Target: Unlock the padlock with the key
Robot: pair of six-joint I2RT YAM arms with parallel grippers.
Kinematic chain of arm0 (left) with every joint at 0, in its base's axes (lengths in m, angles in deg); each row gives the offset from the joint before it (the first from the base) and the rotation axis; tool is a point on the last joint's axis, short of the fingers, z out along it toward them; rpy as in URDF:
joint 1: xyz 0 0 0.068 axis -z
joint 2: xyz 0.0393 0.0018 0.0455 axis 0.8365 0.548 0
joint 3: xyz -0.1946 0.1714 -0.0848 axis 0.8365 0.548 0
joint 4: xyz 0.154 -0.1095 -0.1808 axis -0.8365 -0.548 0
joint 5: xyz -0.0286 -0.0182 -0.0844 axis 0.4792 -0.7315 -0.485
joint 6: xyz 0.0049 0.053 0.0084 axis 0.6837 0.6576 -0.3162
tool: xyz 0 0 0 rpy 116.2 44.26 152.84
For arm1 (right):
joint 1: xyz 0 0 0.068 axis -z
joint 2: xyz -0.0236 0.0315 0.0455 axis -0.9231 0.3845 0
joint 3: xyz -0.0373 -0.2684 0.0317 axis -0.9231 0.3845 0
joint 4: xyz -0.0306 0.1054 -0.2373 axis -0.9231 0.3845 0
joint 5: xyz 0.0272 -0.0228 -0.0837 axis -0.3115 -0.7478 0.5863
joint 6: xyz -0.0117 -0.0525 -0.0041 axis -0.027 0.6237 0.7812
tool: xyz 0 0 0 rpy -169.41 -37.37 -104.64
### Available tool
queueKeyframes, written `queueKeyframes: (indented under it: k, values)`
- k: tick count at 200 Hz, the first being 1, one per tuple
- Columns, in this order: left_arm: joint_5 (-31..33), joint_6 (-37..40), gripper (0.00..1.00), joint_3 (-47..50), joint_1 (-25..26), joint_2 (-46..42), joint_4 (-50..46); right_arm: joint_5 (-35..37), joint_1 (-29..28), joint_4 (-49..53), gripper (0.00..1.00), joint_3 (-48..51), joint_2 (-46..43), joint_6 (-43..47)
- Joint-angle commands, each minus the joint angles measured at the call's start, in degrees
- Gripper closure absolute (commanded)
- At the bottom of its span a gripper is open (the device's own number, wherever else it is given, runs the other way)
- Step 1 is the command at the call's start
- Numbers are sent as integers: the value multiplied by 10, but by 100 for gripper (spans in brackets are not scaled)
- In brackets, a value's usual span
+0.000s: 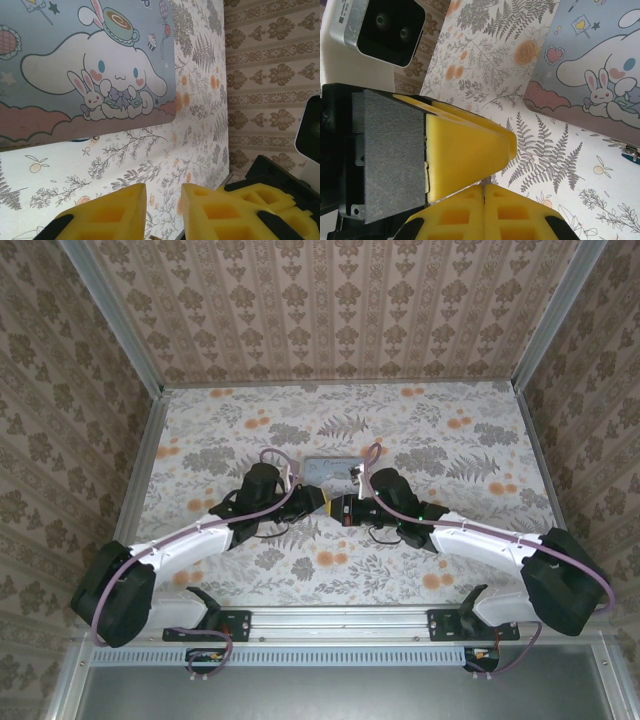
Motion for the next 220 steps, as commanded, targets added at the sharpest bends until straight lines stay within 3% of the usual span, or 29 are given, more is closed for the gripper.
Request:
queueKeyframes:
  k: [1, 43, 69, 88, 106, 154, 220]
  values:
    - [3, 1, 81, -15, 6, 5, 15, -10, 4, -22, 100, 6, 3, -9]
    - [6, 2, 100, -17, 8, 7, 14, -9, 3, -26, 100, 10, 4, -12]
    - [7, 4, 100, -21, 9, 9, 13, -14, 7, -35, 100, 15, -2, -13]
    - [7, 18, 100, -32, 8, 7, 0, 2, 26, -43, 60, 42, -36, -26]
    - [8, 40, 100, -46, 6, 2, -12, 1, 51, -50, 46, 71, -75, -38]
    - [-6, 118, 100, -67, -1, -3, 54, -33, 110, -123, 42, 122, -130, -80]
    - [8, 179, 100, -83, -5, 13, 165, -28, 119, -333, 41, 115, -81, -187]
